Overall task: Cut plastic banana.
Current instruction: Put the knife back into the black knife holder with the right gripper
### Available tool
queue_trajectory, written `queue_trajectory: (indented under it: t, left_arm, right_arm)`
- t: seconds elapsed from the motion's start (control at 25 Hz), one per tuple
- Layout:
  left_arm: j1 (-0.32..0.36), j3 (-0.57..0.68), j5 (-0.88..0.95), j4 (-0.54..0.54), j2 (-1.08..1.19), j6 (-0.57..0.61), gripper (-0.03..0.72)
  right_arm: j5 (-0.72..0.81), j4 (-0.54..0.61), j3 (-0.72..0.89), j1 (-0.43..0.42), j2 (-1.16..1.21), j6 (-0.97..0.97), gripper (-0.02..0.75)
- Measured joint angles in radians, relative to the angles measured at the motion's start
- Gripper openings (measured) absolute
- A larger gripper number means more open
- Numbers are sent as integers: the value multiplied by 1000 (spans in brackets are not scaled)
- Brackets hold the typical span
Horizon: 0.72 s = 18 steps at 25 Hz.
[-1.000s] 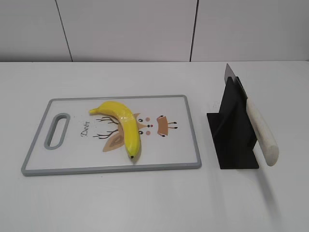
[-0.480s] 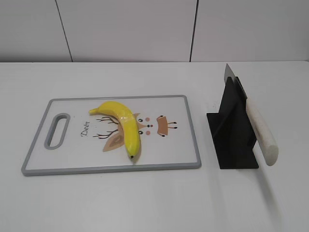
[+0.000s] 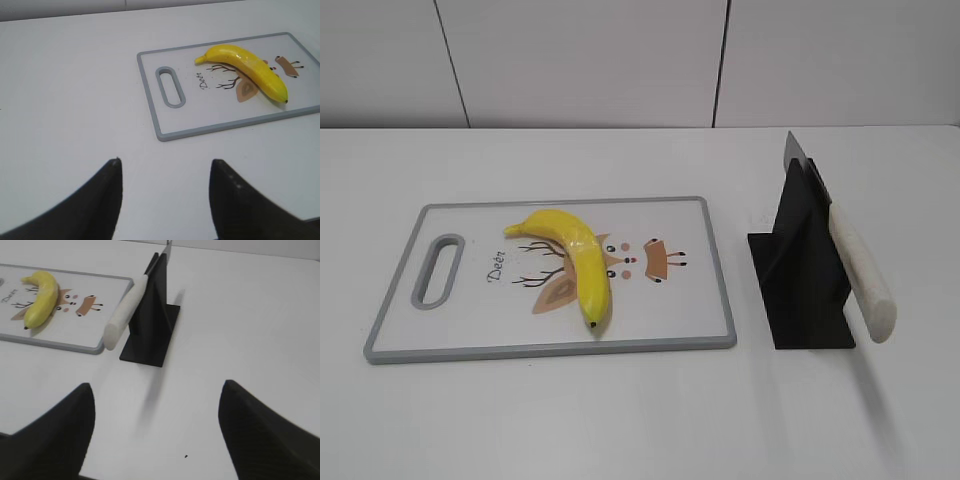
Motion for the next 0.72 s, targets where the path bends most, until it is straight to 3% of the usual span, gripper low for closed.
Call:
queue_trajectory:
  t: [0.28,0.72]
  left_arm:
    - [0,0,0,0,0,-1,515]
    - [0,0,0,0,0,-1,515]
  right_arm:
    - [0,5,0,-187,0,0,589]
    - [0,8,0,-204,0,0,588]
